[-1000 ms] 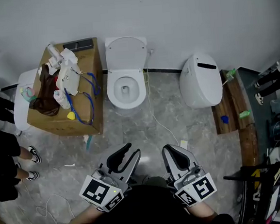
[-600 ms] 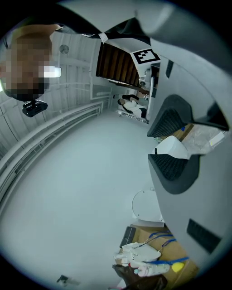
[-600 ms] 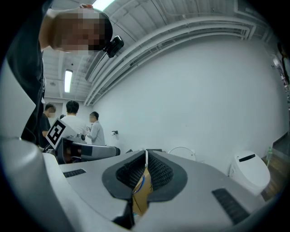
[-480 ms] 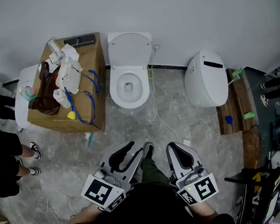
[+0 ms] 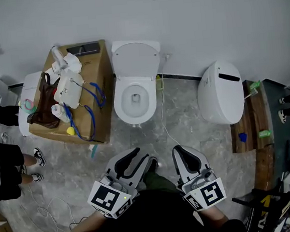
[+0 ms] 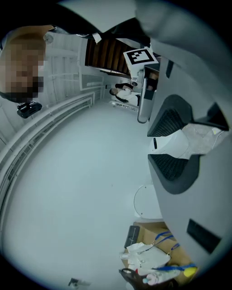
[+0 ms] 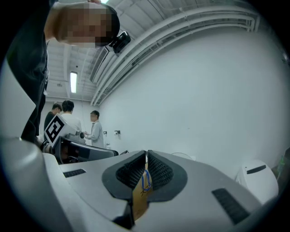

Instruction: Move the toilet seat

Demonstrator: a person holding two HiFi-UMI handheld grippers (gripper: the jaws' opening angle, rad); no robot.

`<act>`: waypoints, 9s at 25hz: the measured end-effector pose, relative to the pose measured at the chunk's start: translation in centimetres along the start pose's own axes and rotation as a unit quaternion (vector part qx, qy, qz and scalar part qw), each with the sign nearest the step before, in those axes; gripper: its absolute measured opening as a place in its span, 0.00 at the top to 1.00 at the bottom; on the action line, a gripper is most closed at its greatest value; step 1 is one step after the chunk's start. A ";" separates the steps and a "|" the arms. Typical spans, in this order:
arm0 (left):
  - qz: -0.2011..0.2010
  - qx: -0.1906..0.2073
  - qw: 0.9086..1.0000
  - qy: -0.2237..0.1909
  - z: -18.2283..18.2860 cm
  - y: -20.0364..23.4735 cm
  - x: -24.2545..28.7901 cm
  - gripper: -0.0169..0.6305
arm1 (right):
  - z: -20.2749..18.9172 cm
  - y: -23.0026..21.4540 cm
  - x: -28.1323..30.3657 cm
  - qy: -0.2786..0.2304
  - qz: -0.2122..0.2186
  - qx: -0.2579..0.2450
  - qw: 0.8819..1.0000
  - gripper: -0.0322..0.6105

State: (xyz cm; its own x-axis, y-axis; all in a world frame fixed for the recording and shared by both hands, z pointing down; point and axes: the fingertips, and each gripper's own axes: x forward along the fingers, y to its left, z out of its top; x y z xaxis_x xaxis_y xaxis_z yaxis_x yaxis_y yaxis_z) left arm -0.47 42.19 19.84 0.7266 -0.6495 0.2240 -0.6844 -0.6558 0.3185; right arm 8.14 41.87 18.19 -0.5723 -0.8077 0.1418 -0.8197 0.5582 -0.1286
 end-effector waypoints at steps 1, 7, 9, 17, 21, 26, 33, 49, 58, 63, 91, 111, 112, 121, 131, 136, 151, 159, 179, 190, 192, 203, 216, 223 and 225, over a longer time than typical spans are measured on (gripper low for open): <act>0.003 0.000 1.000 -0.002 0.4 0.0 1.2 0.77 | 0.2 -1.3 0.4 -0.001 0.003 -0.001 1.000 0.89; 0.027 0.019 0.999 -0.001 1.9 0.5 5.9 0.77 | 1.3 -6.7 2.5 -0.004 0.017 -0.004 1.000 0.89; 0.037 0.015 0.999 -0.002 2.1 1.1 6.6 0.77 | 1.4 -7.6 3.4 -0.001 0.026 -0.004 1.000 0.89; 0.093 0.011 0.995 0.013 2.3 6.6 7.7 0.77 | 0.2 -9.4 8.5 0.023 0.054 -0.014 0.998 0.89; 0.105 0.021 0.994 -0.017 3.7 10.6 8.5 0.84 | -0.1 -10.5 11.7 0.028 0.044 -0.016 0.999 0.89; 0.094 0.055 0.993 -0.049 6.8 15.6 10.7 0.94 | 0.0 -12.7 16.5 0.033 0.021 -0.016 0.999 0.89; 0.090 0.057 0.994 -0.033 7.4 24.9 13.4 0.94 | -1.8 -15.5 24.3 0.070 -0.018 -0.009 0.997 0.89; 0.114 0.031 0.987 0.110 -4.4 40.1 19.4 0.94 | -11.8 -23.5 36.4 0.180 -0.030 0.010 0.983 0.89; 0.136 0.010 0.969 0.206 -15.6 45.1 22.9 0.94 | -24.3 -28.9 36.8 0.284 0.000 0.003 0.959 0.89; 0.152 0.001 0.956 0.249 -21.1 47.4 24.3 0.94 | -31.2 -29.7 36.4 0.330 0.019 0.024 0.943 0.89; 0.083 0.018 0.877 0.473 -47.8 52.5 24.0 0.73 | -57.6 -28.4 36.1 0.506 0.091 0.031 0.857 0.71; 0.019 0.089 0.833 0.545 -55.1 53.1 24.1 0.70 | -67.3 -28.9 33.6 0.580 0.135 -0.035 0.802 0.70; 0.016 0.092 0.832 0.546 -55.3 53.0 24.2 0.70 | -67.5 -28.7 33.6 0.580 0.139 -0.037 0.802 0.70; 0.030 0.092 0.841 0.533 -55.9 53.3 25.1 0.70 | -68.1 -28.8 34.0 0.575 0.157 -0.066 0.800 0.70; 0.039 0.084 0.855 0.511 -53.1 52.3 24.4 0.70 | -65.4 -28.2 33.7 0.563 0.179 -0.053 0.805 0.70; 0.037 0.073 0.862 0.500 -50.4 51.5 23.8 0.70 | -62.8 -27.9 33.3 0.566 0.188 -0.035 0.802 0.70; 0.048 0.034 0.901 0.429 -40.5 49.5 23.4 0.70 | -53.6 -28.1 33.7 0.534 0.215 0.021 0.818 0.71; 0.074 -0.001 0.924 0.375 -32.5 49.5 24.5 0.70 | -46.8 -29.4 35.1 0.505 0.187 0.077 0.839 0.75; 0.115 -0.019 0.947 0.300 -19.1 52.0 29.2 0.70 | -32.4 -30.4 38.3 0.401 0.106 0.057 0.908 0.75; 0.128 -0.011 0.952 0.279 -15.4 53.5 31.3 0.70 | -22.9 -27.8 43.3 0.299 0.078 -0.084 0.947 0.75; 0.127 -0.013 0.953 0.276 -15.0 53.7 31.5 0.70 | -22.2 -27.1 44.2 0.289 0.081 -0.112 0.947 0.75; 0.128 -0.024 0.957 0.259 -13.4 54.6 32.6 0.70 | -22.8 -27.7 46.7 0.307 0.039 -0.186 0.932 0.75; 0.142 -0.018 0.959 0.244 -11.5 55.8 33.7 0.71 | -21.2 -29.9 49.0 0.302 0.005 -0.169 0.938 0.80; 0.162 -0.010 0.965 0.204 -8.1 55.4 32.7 0.71 | -20.6 -30.5 49.7 0.298 -0.003 -0.150 0.943 0.80; 0.163 0.010 0.968 0.192 -6.7 54.7 32.9 0.71 | -20.4 -30.8 50.0 0.295 -0.005 -0.148 0.944 0.80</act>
State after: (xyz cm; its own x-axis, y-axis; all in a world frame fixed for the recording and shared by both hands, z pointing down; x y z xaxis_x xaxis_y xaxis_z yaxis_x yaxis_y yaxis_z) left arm -13.60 -12.47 50.76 0.4383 -0.6344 0.6367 -0.8789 -0.4509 0.1557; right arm 4.27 -11.88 49.23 -0.4069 -0.6155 0.6750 -0.7461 0.6503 0.1432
